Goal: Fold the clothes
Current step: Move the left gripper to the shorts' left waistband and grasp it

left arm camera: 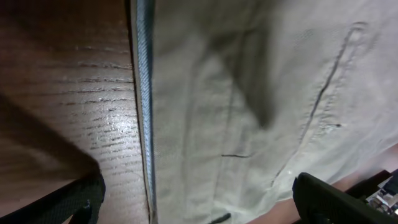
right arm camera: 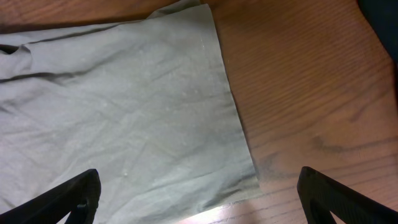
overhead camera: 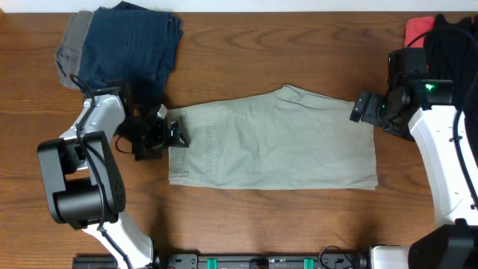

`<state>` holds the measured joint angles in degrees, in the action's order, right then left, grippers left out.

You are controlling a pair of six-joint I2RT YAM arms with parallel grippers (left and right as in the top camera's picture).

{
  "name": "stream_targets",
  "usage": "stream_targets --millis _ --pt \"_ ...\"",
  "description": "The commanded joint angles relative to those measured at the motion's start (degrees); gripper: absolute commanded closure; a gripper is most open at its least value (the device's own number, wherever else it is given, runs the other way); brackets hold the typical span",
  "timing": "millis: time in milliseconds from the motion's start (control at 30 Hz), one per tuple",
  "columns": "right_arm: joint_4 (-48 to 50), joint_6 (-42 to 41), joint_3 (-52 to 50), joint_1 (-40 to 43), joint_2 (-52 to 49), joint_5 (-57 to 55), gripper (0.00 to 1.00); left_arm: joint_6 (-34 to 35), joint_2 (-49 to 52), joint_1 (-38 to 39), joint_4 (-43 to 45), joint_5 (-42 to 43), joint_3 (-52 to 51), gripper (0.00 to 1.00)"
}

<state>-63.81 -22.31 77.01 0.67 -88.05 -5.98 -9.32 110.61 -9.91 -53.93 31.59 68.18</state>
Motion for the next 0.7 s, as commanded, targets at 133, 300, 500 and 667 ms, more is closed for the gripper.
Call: stream_targets --millis 133,300,500,667 --pt "-0.1 0.5 0.1 0.1 0.4 -0.2 0.01 -1.3 0.7 0.1 1.7 1.0 -2.8 0.02" --pt "-0.1 0.5 0.1 0.1 0.4 -0.2 0.01 -1.1 0.7 0.7 4.7 1.0 -7.2 0.02" --pt "-0.1 0.5 0.1 0.1 0.4 -0.2 0.01 -0.2 0.7 3.4 9.6 1.0 -13.2 0.09" --pt "-0.1 0.5 0.1 0.1 0.4 -0.2 0.01 2.6 0.7 4.9 12.3 1.0 -14.7 0.35"
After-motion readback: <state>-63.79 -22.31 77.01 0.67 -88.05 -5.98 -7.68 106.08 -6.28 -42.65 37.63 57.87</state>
